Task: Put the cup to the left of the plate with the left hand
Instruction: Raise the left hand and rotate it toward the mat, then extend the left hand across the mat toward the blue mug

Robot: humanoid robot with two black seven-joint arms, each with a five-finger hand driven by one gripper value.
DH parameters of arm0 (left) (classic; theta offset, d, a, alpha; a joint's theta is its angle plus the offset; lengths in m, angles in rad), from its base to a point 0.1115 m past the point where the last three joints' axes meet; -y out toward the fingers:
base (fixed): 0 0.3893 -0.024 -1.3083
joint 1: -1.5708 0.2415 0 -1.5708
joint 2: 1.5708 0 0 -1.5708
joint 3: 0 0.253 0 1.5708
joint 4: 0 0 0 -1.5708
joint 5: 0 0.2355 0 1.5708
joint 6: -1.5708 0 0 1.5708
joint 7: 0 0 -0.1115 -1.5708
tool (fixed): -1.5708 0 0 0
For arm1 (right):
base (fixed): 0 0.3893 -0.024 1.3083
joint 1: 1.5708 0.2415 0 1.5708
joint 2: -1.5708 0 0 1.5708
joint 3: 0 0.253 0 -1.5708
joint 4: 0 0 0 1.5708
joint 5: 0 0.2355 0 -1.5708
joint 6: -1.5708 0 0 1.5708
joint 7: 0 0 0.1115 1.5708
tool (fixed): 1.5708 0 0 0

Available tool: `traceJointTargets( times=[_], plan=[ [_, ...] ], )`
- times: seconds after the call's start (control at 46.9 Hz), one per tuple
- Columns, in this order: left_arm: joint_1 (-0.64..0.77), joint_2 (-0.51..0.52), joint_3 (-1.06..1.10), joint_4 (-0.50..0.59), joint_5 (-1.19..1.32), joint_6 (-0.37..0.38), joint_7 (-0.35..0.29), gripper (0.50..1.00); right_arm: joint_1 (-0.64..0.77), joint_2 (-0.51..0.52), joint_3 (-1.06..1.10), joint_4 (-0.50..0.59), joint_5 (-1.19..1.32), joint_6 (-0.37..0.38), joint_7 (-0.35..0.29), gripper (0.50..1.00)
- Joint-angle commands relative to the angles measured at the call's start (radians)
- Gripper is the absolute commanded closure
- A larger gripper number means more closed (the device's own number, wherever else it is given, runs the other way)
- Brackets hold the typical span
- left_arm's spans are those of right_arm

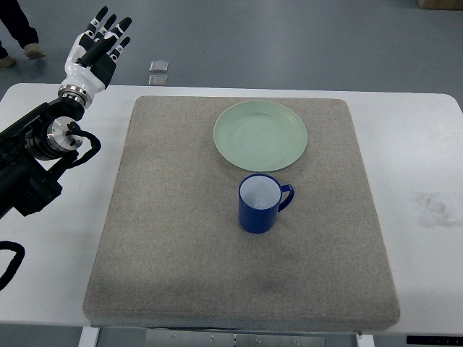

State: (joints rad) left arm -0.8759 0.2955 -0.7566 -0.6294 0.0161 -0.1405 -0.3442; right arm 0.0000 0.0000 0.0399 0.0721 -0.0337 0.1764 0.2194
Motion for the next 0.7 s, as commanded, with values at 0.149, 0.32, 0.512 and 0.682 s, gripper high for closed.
traceJointTargets(
  times=[0.149, 0.32, 0.512, 0.682],
  plan=[
    [0.000, 0.088, 0.129, -0.062, 0.011, -0.119, 0.001, 0.506, 0.000, 0.000, 0.000, 0.000, 0.000, 0.000, 0.000, 0.568],
    [0.002, 0.155, 0.224, -0.142, 0.039, -0.195, 0.001, 0.506, 0.000, 0.000, 0.000, 0.000, 0.000, 0.000, 0.000, 0.568],
    [0.018, 0.211, 0.287, -0.233, 0.159, -0.277, -0.002, 0.506, 0.000, 0.000, 0.000, 0.000, 0.000, 0.000, 0.000, 0.568],
    [0.040, 0.221, 0.283, -0.263, 0.277, -0.330, -0.010, 0.508, 0.000, 0.000, 0.000, 0.000, 0.000, 0.000, 0.000, 0.568]
  ],
)
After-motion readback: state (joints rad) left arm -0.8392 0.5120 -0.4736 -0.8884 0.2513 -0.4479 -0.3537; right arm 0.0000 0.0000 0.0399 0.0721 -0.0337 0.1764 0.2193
